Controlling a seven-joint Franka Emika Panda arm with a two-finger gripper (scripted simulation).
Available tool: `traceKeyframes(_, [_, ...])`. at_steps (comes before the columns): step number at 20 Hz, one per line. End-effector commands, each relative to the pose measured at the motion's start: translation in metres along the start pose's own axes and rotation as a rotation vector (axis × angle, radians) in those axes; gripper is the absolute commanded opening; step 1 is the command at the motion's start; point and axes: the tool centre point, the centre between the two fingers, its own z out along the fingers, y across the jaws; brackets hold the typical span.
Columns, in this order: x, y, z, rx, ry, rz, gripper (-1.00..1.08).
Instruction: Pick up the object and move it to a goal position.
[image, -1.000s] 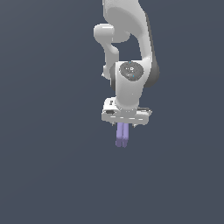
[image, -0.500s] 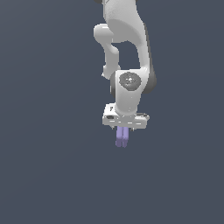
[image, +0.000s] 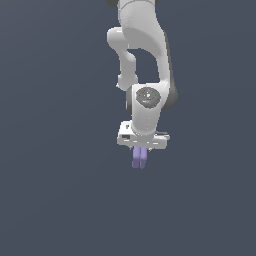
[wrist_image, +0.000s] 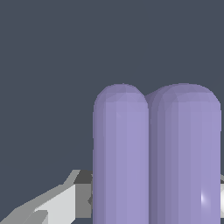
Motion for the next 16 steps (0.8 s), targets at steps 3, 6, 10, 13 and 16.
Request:
traceKeyframes(3, [0.0, 0.0, 0.0, 0.0, 0.0, 0.0, -1.0])
traceKeyframes(6, [0.0, 0.0, 0.0, 0.0, 0.0, 0.0, -1.0])
traceKeyframes(10, [0.001, 0.0, -0.002, 0.0, 0.0, 0.0, -1.0])
traceKeyframes(13, [0.003, 0.0, -0.01, 0.0, 0.0, 0.0, -1.0])
traceKeyframes(16, [0.007, 0.0, -0.022, 0.0, 0.0, 0.0, -1.0])
